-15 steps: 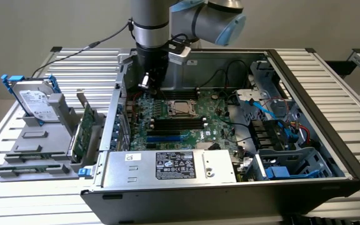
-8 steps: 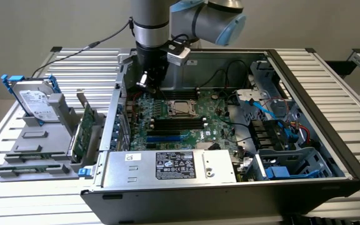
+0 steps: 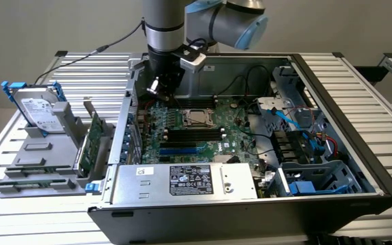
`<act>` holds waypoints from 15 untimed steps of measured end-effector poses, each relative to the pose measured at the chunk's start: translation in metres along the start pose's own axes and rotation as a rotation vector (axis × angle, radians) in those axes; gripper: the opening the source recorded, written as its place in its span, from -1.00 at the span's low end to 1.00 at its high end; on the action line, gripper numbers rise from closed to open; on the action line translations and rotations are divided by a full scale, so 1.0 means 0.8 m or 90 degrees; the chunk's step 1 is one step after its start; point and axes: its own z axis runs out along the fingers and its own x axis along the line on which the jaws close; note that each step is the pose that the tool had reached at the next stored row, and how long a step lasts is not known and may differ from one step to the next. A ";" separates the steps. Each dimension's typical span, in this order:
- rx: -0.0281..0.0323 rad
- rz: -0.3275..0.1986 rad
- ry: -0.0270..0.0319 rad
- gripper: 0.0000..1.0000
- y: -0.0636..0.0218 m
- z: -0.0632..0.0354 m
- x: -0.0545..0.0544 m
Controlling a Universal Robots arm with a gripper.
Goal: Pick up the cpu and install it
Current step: 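Close the cpu cover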
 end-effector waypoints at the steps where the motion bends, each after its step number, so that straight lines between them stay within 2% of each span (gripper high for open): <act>1: 0.0014 0.006 0.0012 -0.79 0.000 0.000 0.000; 15: 0.0204 0.094 0.0224 -0.79 -0.003 -0.001 -0.002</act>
